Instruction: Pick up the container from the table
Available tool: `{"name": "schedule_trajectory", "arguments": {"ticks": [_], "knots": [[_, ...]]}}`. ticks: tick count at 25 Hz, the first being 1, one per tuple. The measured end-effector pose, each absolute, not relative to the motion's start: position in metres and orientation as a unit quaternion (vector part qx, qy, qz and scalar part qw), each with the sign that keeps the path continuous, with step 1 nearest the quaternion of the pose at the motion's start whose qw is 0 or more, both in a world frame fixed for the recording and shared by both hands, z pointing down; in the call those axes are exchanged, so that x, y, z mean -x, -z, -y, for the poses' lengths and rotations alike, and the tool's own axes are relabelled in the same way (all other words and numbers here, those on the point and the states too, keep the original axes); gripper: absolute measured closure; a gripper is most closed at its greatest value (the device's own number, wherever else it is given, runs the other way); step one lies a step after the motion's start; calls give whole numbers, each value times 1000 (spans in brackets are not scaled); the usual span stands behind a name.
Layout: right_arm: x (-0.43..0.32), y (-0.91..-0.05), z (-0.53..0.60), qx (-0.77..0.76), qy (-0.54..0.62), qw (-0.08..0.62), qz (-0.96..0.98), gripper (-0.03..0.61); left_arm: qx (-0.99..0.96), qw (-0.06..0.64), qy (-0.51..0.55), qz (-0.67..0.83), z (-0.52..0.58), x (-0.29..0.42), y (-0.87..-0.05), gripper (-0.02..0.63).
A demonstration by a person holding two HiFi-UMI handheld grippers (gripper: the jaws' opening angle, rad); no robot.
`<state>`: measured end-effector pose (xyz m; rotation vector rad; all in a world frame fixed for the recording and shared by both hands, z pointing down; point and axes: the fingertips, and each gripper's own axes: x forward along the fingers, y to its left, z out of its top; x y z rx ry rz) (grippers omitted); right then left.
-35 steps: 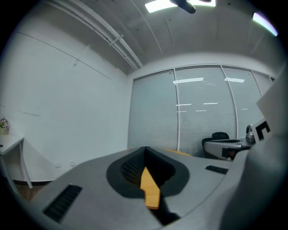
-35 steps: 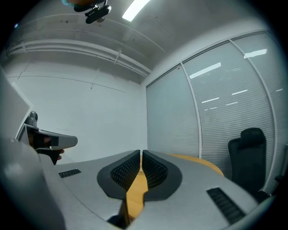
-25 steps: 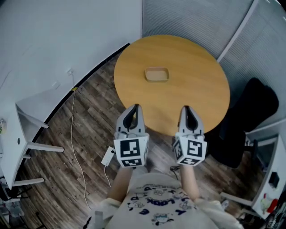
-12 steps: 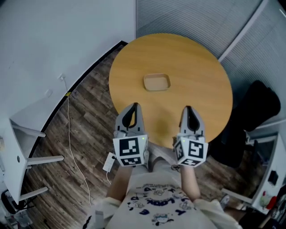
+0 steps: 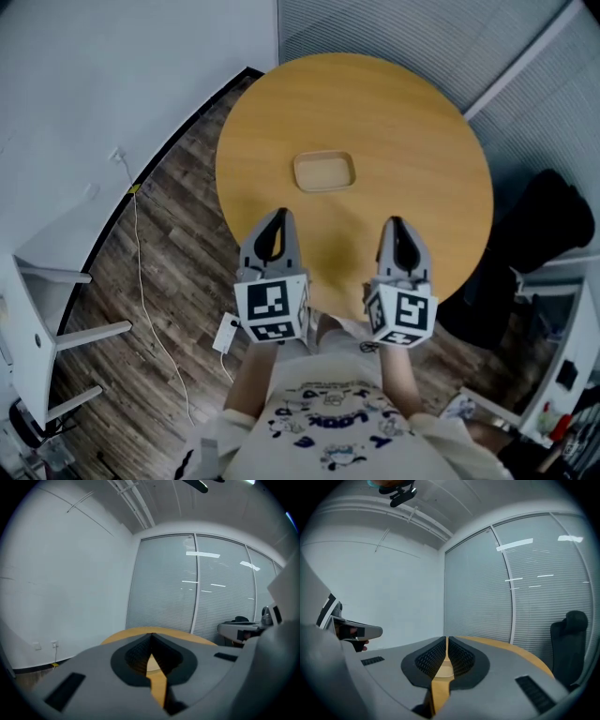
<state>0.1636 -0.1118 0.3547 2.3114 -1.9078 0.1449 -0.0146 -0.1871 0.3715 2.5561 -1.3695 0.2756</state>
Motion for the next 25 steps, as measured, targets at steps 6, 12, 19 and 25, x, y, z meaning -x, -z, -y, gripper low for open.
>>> {"name": "schedule_trajectory", "arguments": {"ticks": [6, 12, 19, 25], "knots": [[-178, -371, 147, -751, -73, 82, 651, 560, -854, 147, -121, 484, 219, -3, -396, 613], [-196, -395, 174, -741, -95, 97, 658, 561, -836, 172, -145, 500, 246, -15, -423, 612], [-205, -427, 197, -729, -124, 108, 664, 560, -815, 203, -188, 509, 271, -20, -463, 613], [-208, -453, 209, -723, -148, 120, 664, 561, -806, 226, -214, 503, 288, -29, -496, 612]]}}
